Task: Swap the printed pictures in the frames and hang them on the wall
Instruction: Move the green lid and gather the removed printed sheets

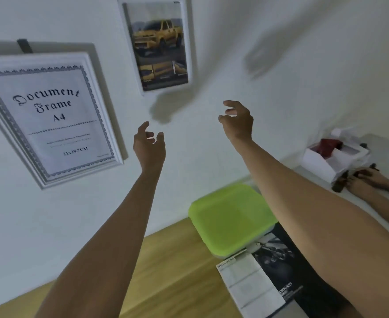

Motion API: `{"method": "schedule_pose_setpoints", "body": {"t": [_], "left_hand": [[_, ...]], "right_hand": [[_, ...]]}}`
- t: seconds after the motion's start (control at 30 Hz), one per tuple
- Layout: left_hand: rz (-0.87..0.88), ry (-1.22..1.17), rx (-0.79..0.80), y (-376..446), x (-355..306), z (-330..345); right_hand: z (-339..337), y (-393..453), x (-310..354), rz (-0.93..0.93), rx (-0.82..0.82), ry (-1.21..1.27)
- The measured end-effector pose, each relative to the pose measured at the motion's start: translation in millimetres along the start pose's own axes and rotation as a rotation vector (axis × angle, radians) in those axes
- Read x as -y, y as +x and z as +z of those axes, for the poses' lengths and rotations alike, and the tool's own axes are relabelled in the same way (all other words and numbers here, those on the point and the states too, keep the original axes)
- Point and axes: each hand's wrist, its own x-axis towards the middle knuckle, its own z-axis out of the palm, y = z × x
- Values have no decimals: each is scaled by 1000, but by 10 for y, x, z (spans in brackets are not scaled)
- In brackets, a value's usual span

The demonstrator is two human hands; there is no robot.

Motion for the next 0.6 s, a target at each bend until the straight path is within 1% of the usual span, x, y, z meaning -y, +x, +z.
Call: {"method": "schedule_pose_setpoints", "body": {"t": [0.17, 0.3, 0.47, 0.6], "left_hand": [[-187, 81, 97, -637, 640, 173], [-323, 176, 179, -1088, 1196, 385], [-537, 286, 203, -1601, 1852, 700], [-631, 315, 250, -1894, 2249, 943]], "right_hand": [[-294, -346, -666, 123, 17, -85], [-521, -433, -1387, 234, 72, -164], [-774, -398, -2386, 381, 159, -255], [-853, -363, -3002, 464, 195, -311]]}}
